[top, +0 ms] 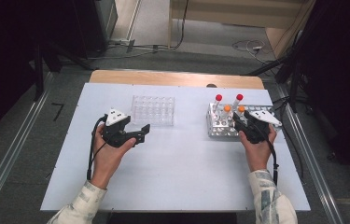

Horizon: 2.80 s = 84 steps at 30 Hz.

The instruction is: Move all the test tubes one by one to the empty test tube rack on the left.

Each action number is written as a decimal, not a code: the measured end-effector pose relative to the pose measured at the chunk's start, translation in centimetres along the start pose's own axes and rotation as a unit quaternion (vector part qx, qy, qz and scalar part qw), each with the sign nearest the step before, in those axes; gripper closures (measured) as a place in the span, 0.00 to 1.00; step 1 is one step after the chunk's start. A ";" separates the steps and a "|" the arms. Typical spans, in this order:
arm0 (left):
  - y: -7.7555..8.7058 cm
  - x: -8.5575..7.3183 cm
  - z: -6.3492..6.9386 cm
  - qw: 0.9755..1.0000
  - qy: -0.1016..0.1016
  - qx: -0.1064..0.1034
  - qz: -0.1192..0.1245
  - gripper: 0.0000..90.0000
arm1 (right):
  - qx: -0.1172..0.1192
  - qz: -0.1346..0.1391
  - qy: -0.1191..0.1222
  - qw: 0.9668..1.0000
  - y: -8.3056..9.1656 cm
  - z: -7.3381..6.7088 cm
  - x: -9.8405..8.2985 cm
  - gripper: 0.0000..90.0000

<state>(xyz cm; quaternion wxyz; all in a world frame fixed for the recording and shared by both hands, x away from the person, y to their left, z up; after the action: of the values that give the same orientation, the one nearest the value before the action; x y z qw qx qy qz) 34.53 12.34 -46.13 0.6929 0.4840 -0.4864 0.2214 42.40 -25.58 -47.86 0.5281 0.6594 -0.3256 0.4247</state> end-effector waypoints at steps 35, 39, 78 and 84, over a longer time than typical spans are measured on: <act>0.1 0.0 -0.4 1.000 0.009 0.005 0.004 0.21 | 0.034 0.048 -0.013 0.998 3.7 -0.1 4.9 0.79; 0.1 0.0 -0.3 1.000 0.010 0.005 0.006 0.21 | 0.040 0.046 -0.007 0.998 4.7 -0.5 4.9 0.79; -1.7 3.7 5.2 0.998 -0.034 -0.050 0.026 0.15 | 0.197 -0.014 0.075 0.978 1.9 -16.4 -1.6 0.79; -2.4 4.1 6.5 0.997 -0.047 -0.060 0.025 0.20 | 0.206 -0.022 0.078 0.975 1.3 -17.9 -2.2 0.79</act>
<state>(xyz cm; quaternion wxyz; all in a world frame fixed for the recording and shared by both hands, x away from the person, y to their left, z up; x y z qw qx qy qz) 35.21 4.90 -43.21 0.6916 0.4392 -0.5425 0.1857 36.45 -8.54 -47.85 0.4141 0.7254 -0.1747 0.5214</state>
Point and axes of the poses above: each handheld gripper's, and its own axes: y roughly backward along the jaws, x roughly out of its top, z roughly to its right, the point moved 6 cm from there along -y, roughly forward along the jaws, and after that the axes turned 7 degrees about -y, right-handed, at the moved point
